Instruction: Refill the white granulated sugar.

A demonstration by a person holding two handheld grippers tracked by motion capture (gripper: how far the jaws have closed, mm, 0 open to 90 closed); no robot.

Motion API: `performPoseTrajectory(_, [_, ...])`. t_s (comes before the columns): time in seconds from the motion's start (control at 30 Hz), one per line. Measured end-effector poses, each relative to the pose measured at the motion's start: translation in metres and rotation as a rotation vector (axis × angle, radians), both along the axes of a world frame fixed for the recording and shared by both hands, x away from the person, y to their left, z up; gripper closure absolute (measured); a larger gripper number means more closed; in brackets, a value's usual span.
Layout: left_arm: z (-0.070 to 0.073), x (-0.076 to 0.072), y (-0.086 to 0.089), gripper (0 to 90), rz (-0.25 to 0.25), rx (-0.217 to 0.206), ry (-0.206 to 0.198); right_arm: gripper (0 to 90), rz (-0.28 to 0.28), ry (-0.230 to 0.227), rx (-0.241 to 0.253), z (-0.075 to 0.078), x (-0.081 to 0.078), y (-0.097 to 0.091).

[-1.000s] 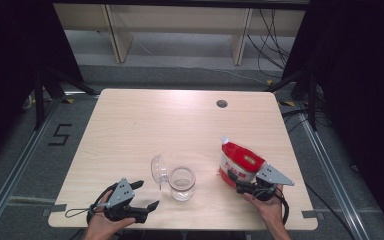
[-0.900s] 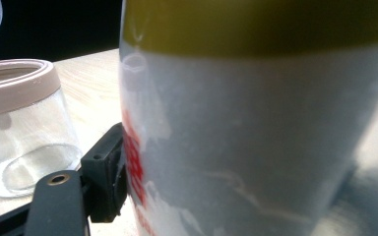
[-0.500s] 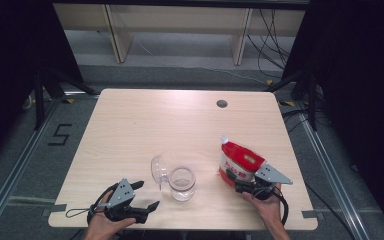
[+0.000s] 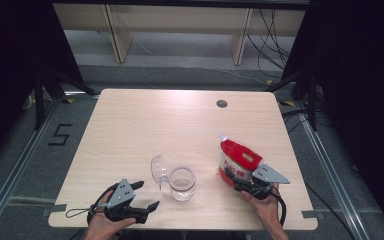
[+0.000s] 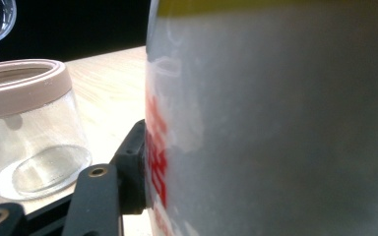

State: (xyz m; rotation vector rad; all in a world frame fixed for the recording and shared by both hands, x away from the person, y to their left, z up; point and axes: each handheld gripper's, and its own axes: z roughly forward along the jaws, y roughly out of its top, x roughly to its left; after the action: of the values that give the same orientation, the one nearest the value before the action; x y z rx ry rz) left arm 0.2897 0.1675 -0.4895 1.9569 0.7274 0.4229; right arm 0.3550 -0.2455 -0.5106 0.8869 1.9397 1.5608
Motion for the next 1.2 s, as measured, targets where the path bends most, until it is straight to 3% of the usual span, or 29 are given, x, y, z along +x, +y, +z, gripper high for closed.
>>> performPoseTrajectory(0.03, [0.0,0.0,-0.001,16.9,0.003,-0.011,0.002,44.0,0.003,0.035,-0.009,0.001,-0.002,0.001])
performPoseTrajectory(0.13, [0.0,-0.002,-0.001,16.9,0.014,-0.01,0.006,44.8,-0.029,0.024,-0.028,0.005,-0.004,0.005])
performPoseTrajectory(0.17, [0.0,-0.002,-0.001,16.9,0.016,-0.013,0.01,45.1,-0.044,0.044,-0.022,0.006,-0.006,0.007])
performPoseTrajectory(0.23, [0.0,-0.002,0.0,16.9,0.013,-0.011,0.006,45.4,-0.042,0.043,-0.042,0.008,-0.007,0.007])
performPoseTrajectory(0.27, [0.0,-0.002,-0.001,16.9,0.016,-0.016,0.013,46.0,-0.03,0.0,-0.087,0.011,-0.007,0.009])
performPoseTrajectory(0.37, [0.0,-0.002,-0.001,16.9,0.016,-0.014,0.012,46.7,-0.044,-0.046,-0.143,0.016,-0.01,0.01])
performPoseTrajectory(0.43, [0.0,-0.002,-0.001,16.9,0.017,-0.013,0.01,47.0,-0.063,-0.026,-0.139,0.018,-0.012,0.01])
performPoseTrajectory(0.53, [0.001,-0.001,0.0,16.9,0.009,-0.018,0.009,47.5,-0.071,-0.056,-0.18,0.023,-0.014,0.009])
performPoseTrajectory(0.57, [0.001,0.0,0.001,16.9,0.0,-0.007,-0.005,47.6,-0.078,-0.027,-0.176,0.025,-0.017,0.01])
performPoseTrajectory(0.6, [0.001,0.0,0.001,16.9,0.0,-0.007,-0.005,47.8,-0.082,-0.062,-0.192,0.027,-0.017,0.009])
performPoseTrajectory(0.67, [0.001,-0.001,0.0,16.9,0.011,-0.008,0.005,47.9,-0.081,-0.065,-0.202,0.03,-0.021,0.009])
performPoseTrajectory(0.7, [0.001,-0.002,0.0,16.9,0.012,-0.015,0.011,48.0,-0.076,-0.082,-0.235,0.032,-0.022,0.008])
performPoseTrajectory(0.77, [0.001,-0.002,0.0,16.9,0.01,-0.02,0.015,48.0,-0.082,-0.095,-0.235,0.034,-0.024,0.009])
performPoseTrajectory(0.83, [0.001,-0.001,0.001,16.9,0.007,-0.015,0.007,48.1,-0.083,-0.138,-0.257,0.043,-0.029,0.009])
performPoseTrajectory(1.17, [0.0,0.0,0.001,16.9,0.005,-0.011,-0.004,48.3,-0.065,-0.278,-0.488,0.061,-0.054,0.022])
performPoseTrajectory(1.2, [0.0,0.0,0.001,16.9,0.005,-0.011,-0.005,48.4,-0.064,-0.276,-0.509,0.061,-0.057,0.024])
